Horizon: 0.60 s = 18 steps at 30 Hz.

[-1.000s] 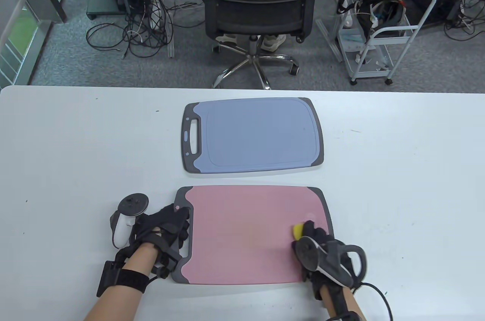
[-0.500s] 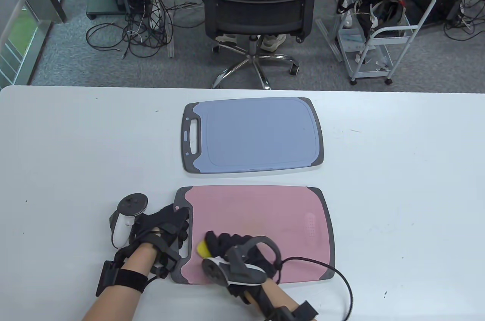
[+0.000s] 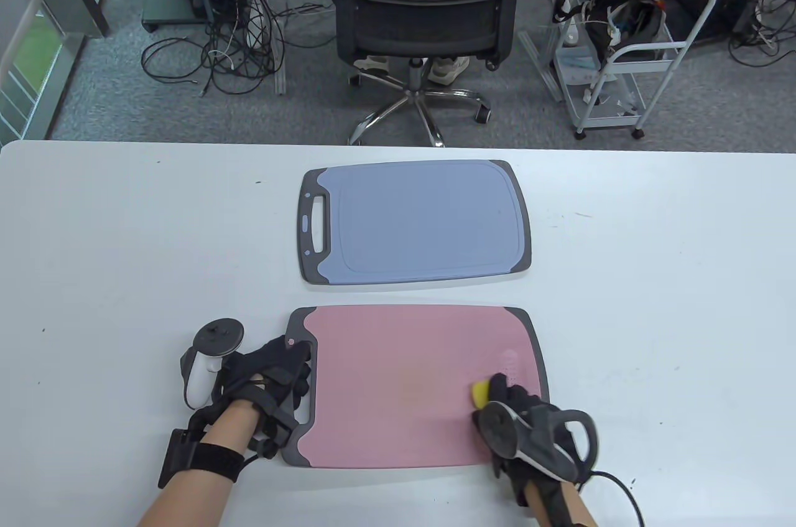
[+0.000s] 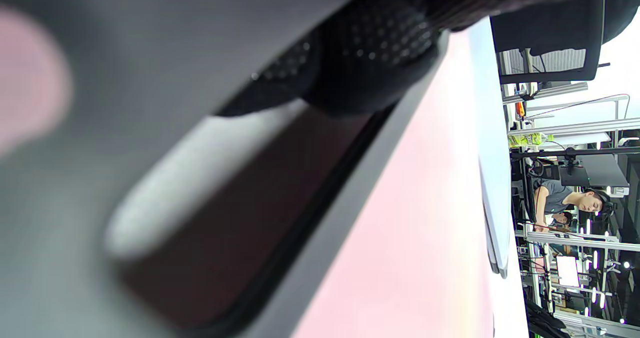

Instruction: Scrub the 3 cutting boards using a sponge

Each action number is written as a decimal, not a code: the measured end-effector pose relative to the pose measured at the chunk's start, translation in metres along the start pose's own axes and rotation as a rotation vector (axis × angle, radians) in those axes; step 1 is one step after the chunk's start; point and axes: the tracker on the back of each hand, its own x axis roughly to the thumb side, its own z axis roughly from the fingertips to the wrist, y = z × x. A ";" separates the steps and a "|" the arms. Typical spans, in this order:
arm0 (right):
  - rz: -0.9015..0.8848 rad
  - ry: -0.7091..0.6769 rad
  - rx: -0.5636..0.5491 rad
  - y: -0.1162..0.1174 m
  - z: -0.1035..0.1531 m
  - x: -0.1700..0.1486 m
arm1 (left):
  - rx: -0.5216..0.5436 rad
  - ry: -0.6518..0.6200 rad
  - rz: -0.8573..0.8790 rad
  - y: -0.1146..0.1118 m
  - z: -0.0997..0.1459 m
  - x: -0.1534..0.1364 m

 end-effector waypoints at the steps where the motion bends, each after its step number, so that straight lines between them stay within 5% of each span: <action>1: 0.000 -0.081 0.000 -0.002 -0.009 0.030 | -0.005 0.001 0.003 0.000 0.000 0.000; 5: 0.042 -0.378 -0.037 -0.009 -0.029 0.130 | -0.004 -0.001 0.002 0.000 0.000 0.000; 9: 0.083 -0.444 -0.033 -0.012 -0.035 0.166 | -0.025 -0.002 0.017 0.000 0.000 0.000; 14: 0.121 -0.256 -0.006 -0.008 -0.021 0.092 | -0.023 0.001 0.019 0.000 0.000 0.000; 18: 0.101 0.058 0.027 0.001 0.019 -0.019 | -0.013 0.003 0.012 0.000 0.000 0.000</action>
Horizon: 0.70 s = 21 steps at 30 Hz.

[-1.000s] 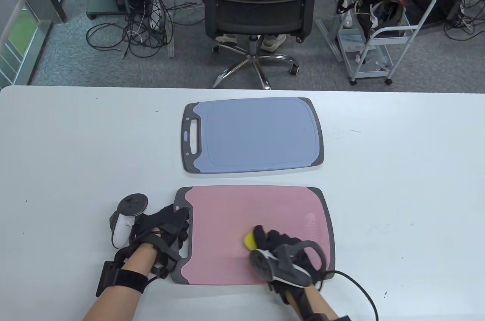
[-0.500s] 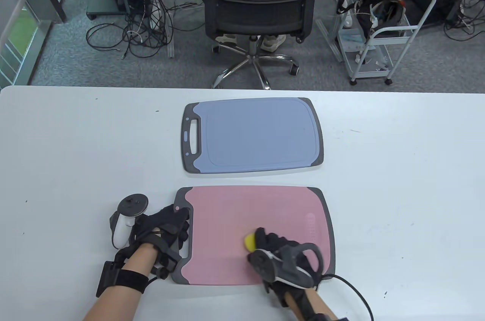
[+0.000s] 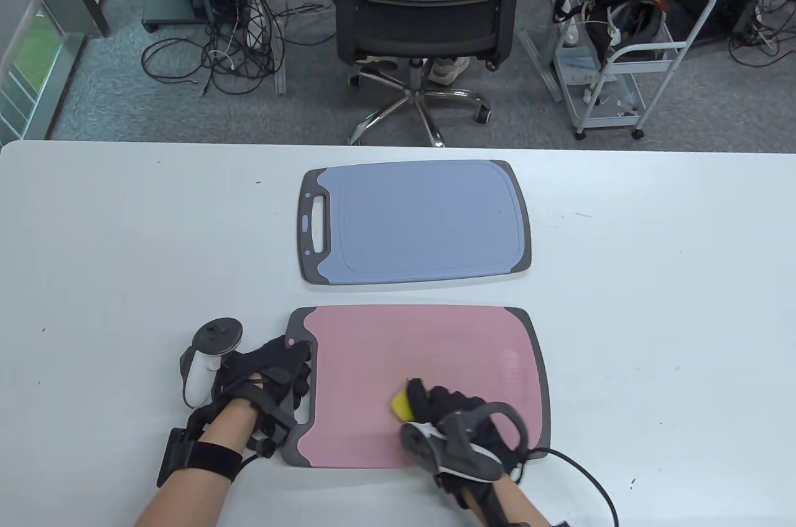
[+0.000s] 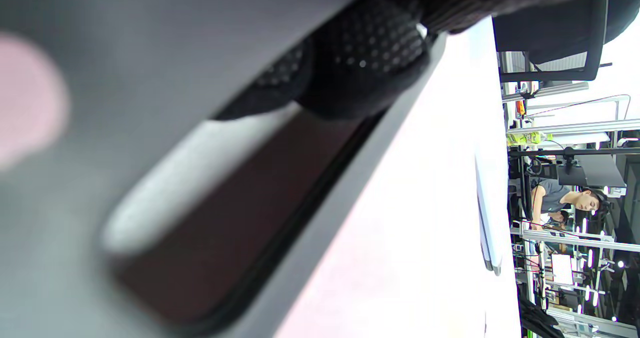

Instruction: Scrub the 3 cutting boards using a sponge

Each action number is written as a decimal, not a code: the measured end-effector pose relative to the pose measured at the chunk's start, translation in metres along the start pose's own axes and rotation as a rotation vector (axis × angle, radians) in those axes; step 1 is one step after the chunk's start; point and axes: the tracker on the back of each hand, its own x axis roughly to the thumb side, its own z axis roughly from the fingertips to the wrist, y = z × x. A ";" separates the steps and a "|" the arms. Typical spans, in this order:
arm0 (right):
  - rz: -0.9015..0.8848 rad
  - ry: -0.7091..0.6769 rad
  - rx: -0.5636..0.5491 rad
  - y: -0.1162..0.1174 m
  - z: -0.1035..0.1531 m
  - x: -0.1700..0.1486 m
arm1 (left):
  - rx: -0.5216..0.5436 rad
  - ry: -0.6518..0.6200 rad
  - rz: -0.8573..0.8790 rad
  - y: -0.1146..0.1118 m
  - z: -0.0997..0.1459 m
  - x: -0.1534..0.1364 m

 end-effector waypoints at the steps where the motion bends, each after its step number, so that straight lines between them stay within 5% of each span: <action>1: -0.017 0.098 0.020 0.006 0.011 -0.029 | 0.006 0.001 -0.004 0.000 0.000 0.000; 4: -0.030 0.279 0.048 0.017 0.032 -0.082 | 0.014 0.001 -0.011 0.000 0.000 0.000; 8: -0.041 0.263 0.018 0.015 0.025 -0.071 | 0.022 0.002 -0.017 0.000 -0.001 0.000; 16: -0.056 -0.377 -0.078 -0.022 -0.032 0.125 | 0.010 0.003 -0.007 0.000 0.000 0.000; 21: 0.007 -0.524 -0.129 -0.030 -0.036 0.183 | -0.004 0.002 0.002 0.000 0.000 0.000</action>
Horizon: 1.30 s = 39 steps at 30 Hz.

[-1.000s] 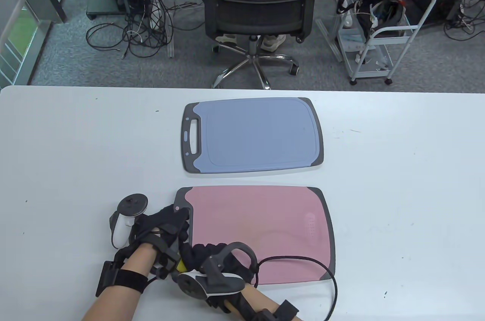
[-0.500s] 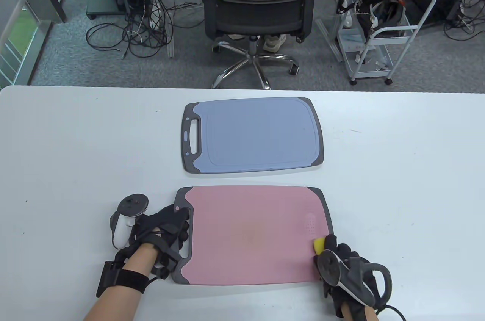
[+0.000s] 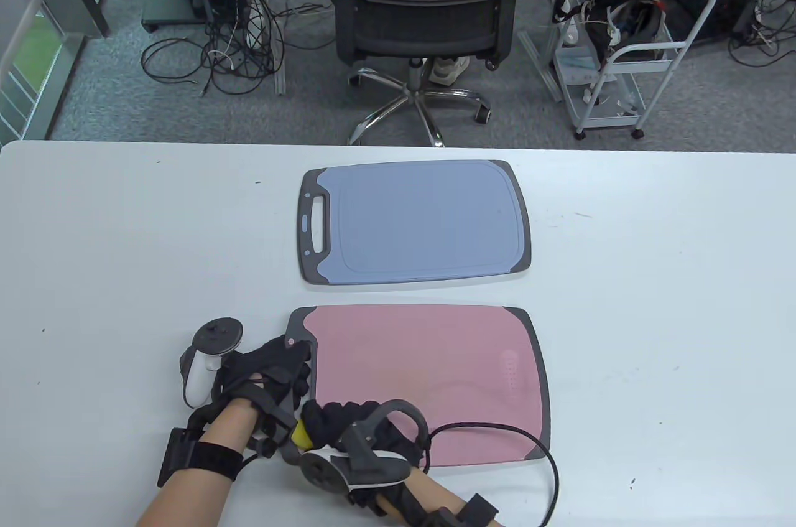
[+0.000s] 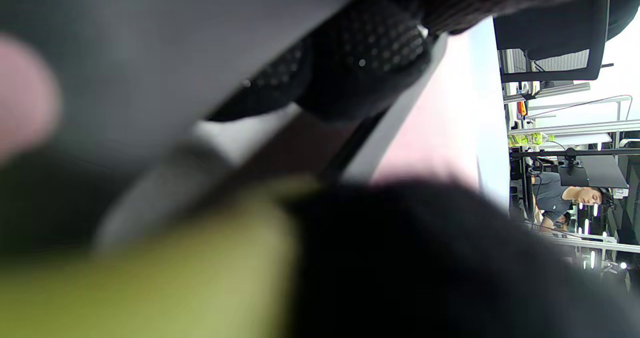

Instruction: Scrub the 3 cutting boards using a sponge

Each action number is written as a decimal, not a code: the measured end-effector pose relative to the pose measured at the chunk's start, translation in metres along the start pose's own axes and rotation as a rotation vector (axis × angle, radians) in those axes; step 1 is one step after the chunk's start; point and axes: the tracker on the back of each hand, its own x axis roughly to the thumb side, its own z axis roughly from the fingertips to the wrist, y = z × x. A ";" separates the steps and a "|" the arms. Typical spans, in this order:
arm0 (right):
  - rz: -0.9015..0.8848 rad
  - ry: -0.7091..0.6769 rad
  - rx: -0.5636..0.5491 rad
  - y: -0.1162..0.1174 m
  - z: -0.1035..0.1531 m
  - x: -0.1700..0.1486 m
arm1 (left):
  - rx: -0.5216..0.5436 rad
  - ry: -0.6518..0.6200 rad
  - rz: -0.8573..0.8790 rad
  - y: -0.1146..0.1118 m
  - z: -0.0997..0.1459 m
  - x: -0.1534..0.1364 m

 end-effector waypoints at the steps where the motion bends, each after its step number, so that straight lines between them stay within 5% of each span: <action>1: 0.005 0.002 0.009 0.000 0.003 -0.004 | 0.000 0.000 0.000 0.000 0.000 0.000; 5: 0.021 0.191 0.038 0.009 0.044 -0.058 | 0.000 0.002 0.002 0.000 0.000 0.000; 12: -0.064 0.738 0.128 0.030 0.179 -0.183 | 0.019 0.002 -0.014 0.000 0.000 0.000; 14: -0.045 0.773 0.150 0.031 0.193 -0.195 | 0.023 0.003 -0.016 0.000 0.000 0.000; 19: -0.046 0.613 0.135 0.026 0.150 -0.165 | 0.023 0.003 -0.019 0.000 0.000 0.001; 25: -0.089 0.186 0.068 0.008 0.039 -0.060 | 0.017 0.002 -0.015 0.000 0.000 0.000; 29: -0.022 0.015 0.024 0.002 0.005 -0.014 | 0.008 0.002 -0.008 0.000 0.000 0.001; 33: -0.039 0.115 0.055 0.003 0.018 -0.037 | 0.004 0.000 -0.005 0.000 0.000 0.001; 39: -0.029 0.524 0.132 0.021 0.127 -0.143 | 0.014 0.001 -0.013 0.000 0.000 0.001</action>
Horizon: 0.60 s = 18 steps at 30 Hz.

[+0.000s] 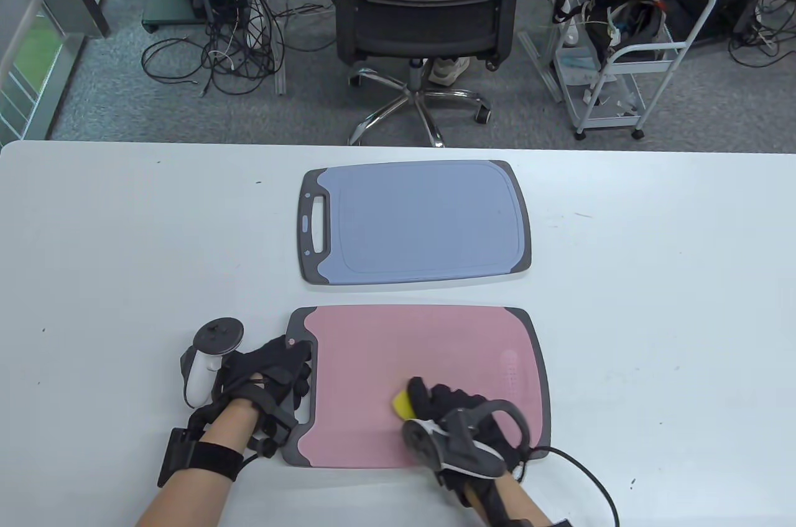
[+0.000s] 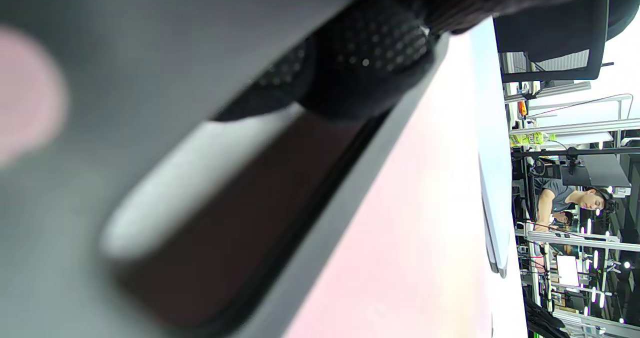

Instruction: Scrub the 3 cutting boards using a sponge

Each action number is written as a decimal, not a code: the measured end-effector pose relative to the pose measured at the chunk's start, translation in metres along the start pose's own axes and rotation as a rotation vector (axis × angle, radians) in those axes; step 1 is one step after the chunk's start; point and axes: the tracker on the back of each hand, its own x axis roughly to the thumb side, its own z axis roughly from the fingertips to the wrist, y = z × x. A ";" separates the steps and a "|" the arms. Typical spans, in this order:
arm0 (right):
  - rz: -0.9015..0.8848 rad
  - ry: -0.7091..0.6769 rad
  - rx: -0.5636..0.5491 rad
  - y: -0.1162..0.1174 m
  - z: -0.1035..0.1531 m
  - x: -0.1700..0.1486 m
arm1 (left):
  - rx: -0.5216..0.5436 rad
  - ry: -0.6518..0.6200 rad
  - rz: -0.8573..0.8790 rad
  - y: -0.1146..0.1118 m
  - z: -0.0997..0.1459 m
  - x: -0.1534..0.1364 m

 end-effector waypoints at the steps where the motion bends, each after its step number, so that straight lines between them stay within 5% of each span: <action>1: -0.020 0.061 0.014 0.003 0.007 -0.019 | 0.000 0.000 0.000 0.000 0.000 0.000; 4: -0.048 0.256 0.049 0.014 0.031 -0.073 | 0.004 0.000 -0.004 0.000 0.000 0.000; 8: -0.030 0.233 0.028 0.011 0.024 -0.062 | 0.007 0.000 -0.007 0.000 0.000 0.000; 18: -0.030 -0.498 -0.106 -0.025 -0.031 0.168 | -0.021 0.004 0.020 0.001 -0.001 -0.001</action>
